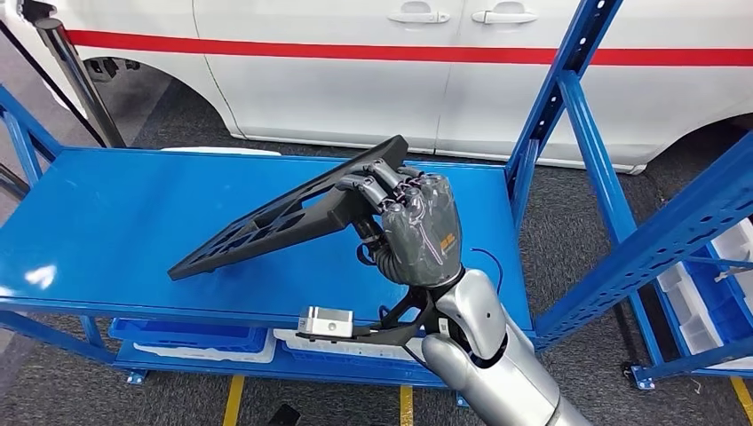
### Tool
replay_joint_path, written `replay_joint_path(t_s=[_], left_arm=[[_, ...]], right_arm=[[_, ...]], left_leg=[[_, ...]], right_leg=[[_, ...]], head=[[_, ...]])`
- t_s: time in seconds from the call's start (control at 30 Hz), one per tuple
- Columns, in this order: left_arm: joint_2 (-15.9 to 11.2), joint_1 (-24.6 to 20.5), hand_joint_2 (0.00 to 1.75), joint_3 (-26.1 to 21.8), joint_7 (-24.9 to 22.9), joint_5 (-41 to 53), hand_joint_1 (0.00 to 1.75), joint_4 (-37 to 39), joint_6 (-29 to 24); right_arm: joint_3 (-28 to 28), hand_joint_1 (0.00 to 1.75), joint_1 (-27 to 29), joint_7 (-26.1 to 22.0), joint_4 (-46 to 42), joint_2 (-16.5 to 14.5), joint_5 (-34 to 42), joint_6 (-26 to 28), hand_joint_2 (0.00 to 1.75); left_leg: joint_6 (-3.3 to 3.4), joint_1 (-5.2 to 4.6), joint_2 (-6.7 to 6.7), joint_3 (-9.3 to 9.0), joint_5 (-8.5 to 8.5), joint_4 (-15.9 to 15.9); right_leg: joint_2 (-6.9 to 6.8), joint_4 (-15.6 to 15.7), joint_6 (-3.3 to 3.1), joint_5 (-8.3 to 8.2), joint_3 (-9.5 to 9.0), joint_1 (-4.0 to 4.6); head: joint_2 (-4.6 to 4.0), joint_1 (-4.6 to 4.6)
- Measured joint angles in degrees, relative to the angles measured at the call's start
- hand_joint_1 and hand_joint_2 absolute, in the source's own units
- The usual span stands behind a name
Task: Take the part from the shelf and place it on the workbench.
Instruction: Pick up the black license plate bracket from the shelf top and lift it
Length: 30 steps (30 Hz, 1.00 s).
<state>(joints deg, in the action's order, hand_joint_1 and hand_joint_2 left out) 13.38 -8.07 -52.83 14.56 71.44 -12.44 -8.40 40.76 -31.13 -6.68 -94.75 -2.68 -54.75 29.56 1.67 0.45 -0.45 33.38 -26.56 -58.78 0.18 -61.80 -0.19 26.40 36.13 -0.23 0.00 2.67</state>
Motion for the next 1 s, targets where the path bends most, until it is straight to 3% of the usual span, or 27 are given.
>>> replay_joint_path(t_s=[0.1, 0.17, 0.23, 0.3, 0.33, 0.37, 0.4, 0.47, 0.53, 0.63, 0.7, 0.8, 0.83, 0.87, 0.9, 1.0], left_arm=[[0.0, 0.0, 1.75, 0.0, 0.4, -0.1, 0.0, 0.0, 0.0], [0.0, 0.0, 1.75, 0.0, 0.4, -0.1, 0.0, 0.0, 0.1], [-0.1, 0.0, 1.75, 0.0, 0.5, -0.1, 0.0, 0.0, 0.3], [-0.1, 0.1, 1.75, 0.0, 0.5, -0.4, 0.0, 0.0, 0.4], [-0.1, 0.2, 1.75, 0.0, 0.5, -0.6, 0.0, 0.0, 0.4], [-0.1, 0.2, 1.75, 0.0, 0.4, -0.8, 0.0, 0.0, 0.3], [-0.1, 0.2, 1.75, -0.1, 0.2, -0.8, 0.0, 0.0, 0.1], [-0.1, 0.2, 1.75, -0.1, -0.7, -0.6, 0.0, 0.0, -0.9], [-0.1, 0.2, 1.75, 0.0, -1.7, -0.2, 0.0, 0.0, -2.2], [-0.1, 0.4, 1.75, 0.0, -2.6, 0.0, 0.0, 0.0, -3.6], [0.0, 0.5, 1.75, 0.0, -3.0, 0.1, 0.0, 0.0, -4.4], [0.0, 0.5, 1.75, 0.0, -3.6, 0.2, 0.0, 0.0, -5.3], [0.0, 0.5, 1.75, 0.0, -3.7, 0.2, 0.0, 0.0, -5.5], [0.0, 0.5, 1.75, 0.0, -3.8, 0.3, 0.0, 0.0, -5.6], [0.0, 0.6, 1.75, 0.0, -3.8, 0.3, 0.0, 0.0, -5.7], [0.0, 0.6, 1.75, 0.0, -3.9, 0.4, 0.0, 0.0, -5.7]], right_arm=[[-0.1, 1.75, 0.0, 0.1, 0.2, 0.0, 0.0, 0.1, 1.75], [-0.3, 1.75, 0.0, 0.1, 0.2, -0.1, 0.0, 0.1, 1.75], [-0.3, 1.75, 0.0, 0.1, 0.3, -0.1, 0.0, 0.1, 1.75], [-0.4, 1.75, 0.1, 0.1, 0.4, -0.1, 0.0, 0.1, 1.75], [-0.4, 1.75, 0.2, 0.1, 0.6, -0.1, 0.0, 0.1, 1.75], [-0.4, 1.75, 0.3, 0.1, 0.7, -0.1, 0.0, 0.1, 1.75], [-0.4, 1.75, 0.3, 0.1, 0.7, -0.1, 0.0, 0.2, 1.75], [-0.4, 1.75, 0.3, 0.1, 0.8, -0.1, 0.0, 0.2, 1.75], [-0.4, 1.75, 0.3, 0.1, 0.9, -0.1, 0.1, 0.3, 1.75], [-0.4, 1.75, 0.4, 0.1, 1.0, -0.1, 0.1, 0.5, 1.75], [-0.5, 1.75, 0.3, 0.1, 1.1, -0.1, 0.2, 0.6, 1.75], [-0.6, 1.75, 0.5, 0.1, 1.3, -0.1, 0.3, 0.8, 1.75], [-0.6, 1.75, 0.6, 0.1, 1.4, -0.1, 0.4, 0.8, 1.75], [-0.6, 1.75, 0.7, 0.1, 1.5, -0.1, 0.4, 0.8, 1.75], [-0.6, 1.75, 0.7, 0.1, 1.6, -0.1, 0.5, 0.8, 1.75], [-0.6, 1.75, 0.7, 0.1, 1.6, -0.1, 0.6, 0.8, 1.75]], left_leg=[[-0.78, -0.22, 0.02, 0.19, -0.08, 0.0], [-1.36, -0.19, 0.07, 0.46, -1.02, -1.0], [-1.95, -0.04, 0.12, 2.63, -3.98, -6.0], [-2.34, 0.09, 0.13, 6.19, -7.09, -13.5], [-2.41, 0.12, 0.13, 7.34, -7.45, -15.7], [-2.4, 0.13, 0.13, 7.53, -6.68, -15.8], [-2.3, 0.13, 0.13, 6.63, -4.9, -13.6], [-1.88, 0.04, 0.1, 3.0, -0.83, -5.7], [-1.39, -0.19, 0.05, 0.66, 0.68, -0.5], [-0.61, -0.2, 0.05, 0.36, 0.68, 0.6], [0.12, 0.07, 0.14, 0.06, 1.07, 1.2], [0.6, 0.11, 0.28, 0.02, 1.23, 1.3], [0.62, 0.1, 0.3, 0.05, 1.2, 1.2], [0.62, 0.09, 0.28, 0.07, 1.16, 1.0], [0.59, 0.1, 0.24, 0.08, 1.09, 0.9], [0.19, -0.04, 0.04, 0.33, 0.68, 0.1]], right_leg=[[0.17, 1.6, -0.52, 0.03, -0.64, 0.05], [0.15, 2.0, -1.03, -0.12, -0.89, -0.19], [0.03, 2.3, -1.45, -0.19, -1.12, -0.39], [-0.04, 2.3, -1.64, -0.13, -1.14, -0.36], [-0.04, 2.3, -1.68, -0.1, -1.17, -0.34], [-0.02, 2.3, -1.7, -0.06, -1.24, -0.33], [0.03, 2.3, -1.69, -0.01, -1.35, -0.32], [0.13, 2.2, -1.52, 0.15, -1.61, -0.22], [0.18, 2.2, -1.14, 0.23, -1.59, -0.05], [0.17, 2.2, -0.33, 0.26, -1.48, -0.05], [0.13, 0.3, 0.27, 1.75, -0.68, -0.06], [0.11, -9.6, 0.84, 6.79, 3.88, -0.16], [0.1, -12.4, 0.94, 7.61, 5.24, -0.19], [0.1, -13.2, 0.99, 7.26, 5.65, -0.23], [0.1, -11.7, 0.96, 5.83, 4.95, -0.28], [0.1, -1.2, 0.46, 0.92, -0.16, -0.3]], head=[[0.0, -0.03], [0.0, -0.06], [0.0, -0.1], [0.0, -0.13], [0.0, -0.13], [0.0, -0.12], [0.0, -0.13], [0.0, -0.12], [0.0, -0.1], [0.0, -0.08], [0.0, -0.07], [0.0, -0.05], [0.0, -0.04], [0.0, -0.05], [0.0, -0.04], [0.0, -0.03]])
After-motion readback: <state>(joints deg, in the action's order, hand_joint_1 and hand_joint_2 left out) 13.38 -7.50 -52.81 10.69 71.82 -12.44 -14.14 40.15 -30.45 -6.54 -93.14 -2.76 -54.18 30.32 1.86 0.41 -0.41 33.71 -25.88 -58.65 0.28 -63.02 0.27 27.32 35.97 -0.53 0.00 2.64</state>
